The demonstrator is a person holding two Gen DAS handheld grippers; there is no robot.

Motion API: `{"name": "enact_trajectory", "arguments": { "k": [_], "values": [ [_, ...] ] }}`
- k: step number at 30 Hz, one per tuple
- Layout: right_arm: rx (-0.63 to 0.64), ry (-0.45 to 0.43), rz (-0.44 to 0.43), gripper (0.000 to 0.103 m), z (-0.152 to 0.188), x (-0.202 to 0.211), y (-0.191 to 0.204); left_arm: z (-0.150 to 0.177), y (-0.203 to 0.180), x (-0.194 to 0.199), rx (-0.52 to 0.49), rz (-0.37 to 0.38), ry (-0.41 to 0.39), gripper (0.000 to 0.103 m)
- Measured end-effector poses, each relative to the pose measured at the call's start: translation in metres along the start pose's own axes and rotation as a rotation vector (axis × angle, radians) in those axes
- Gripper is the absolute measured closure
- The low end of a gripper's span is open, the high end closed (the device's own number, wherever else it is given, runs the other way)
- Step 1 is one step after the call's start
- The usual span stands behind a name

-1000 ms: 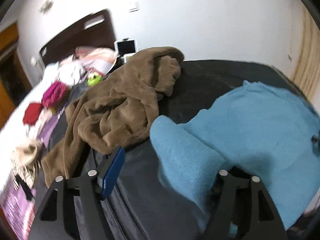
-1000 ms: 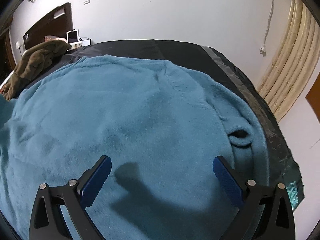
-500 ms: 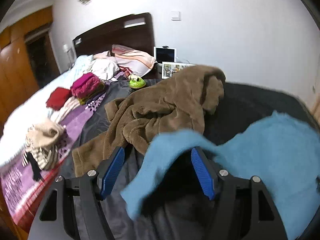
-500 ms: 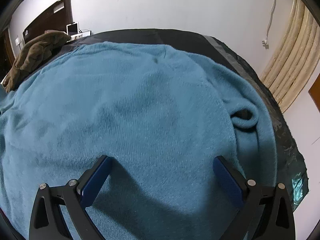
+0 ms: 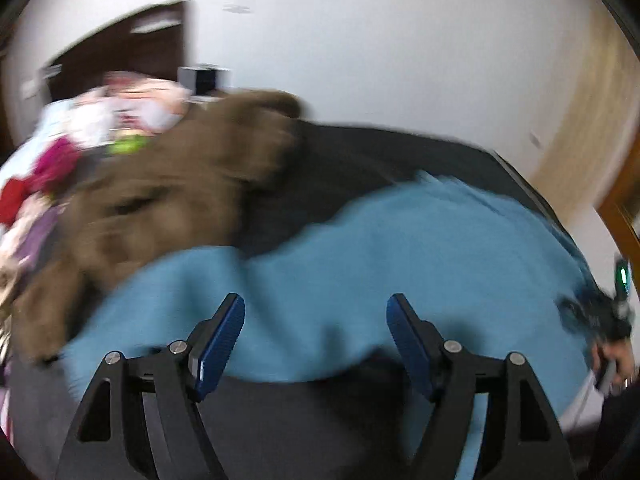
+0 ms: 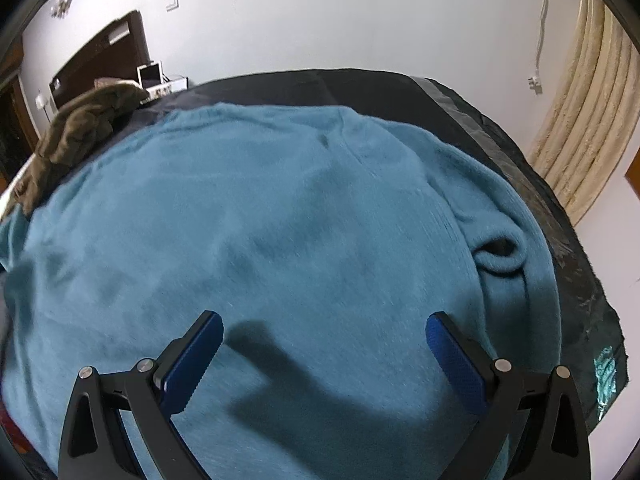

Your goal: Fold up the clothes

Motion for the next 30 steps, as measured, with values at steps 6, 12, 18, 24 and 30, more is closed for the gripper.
{"name": "enact_trajectory", "arguments": {
  "k": [6,12,18,24,30],
  "values": [
    [0.029,0.027,0.000,0.000,-0.027,-0.013,0.000,0.005,-0.088,-0.079,-0.147,-0.056,0.055,0.026],
    [0.008,0.119,-0.009,0.000,-0.031,-0.054,-0.010,0.015,-0.092,-0.134,-0.135,-0.150,0.128,0.026],
    [0.019,0.083,-0.016,0.000,-0.050,-0.072,-0.017,-0.003,-0.073,-0.152,-0.073,-0.167,0.105,0.018],
    [0.011,0.071,0.006,0.000,-0.075,-0.093,-0.021,-0.027,-0.062,-0.172,-0.058,-0.191,0.077,0.009],
    [0.004,0.040,0.015,0.000,-0.100,-0.114,-0.030,-0.053,-0.057,-0.192,-0.069,-0.218,0.049,0.007]
  ]
}}
Point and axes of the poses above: each gripper's, at about its wrist camera, not at the fingertips, and x roughly against the way its jaws point, y to its left, z to its underside, the point moved 3 cm from there along -x, roughly the way its jaws point, and after that the axes turned 12 degrees about x, right-handed, at the moved point
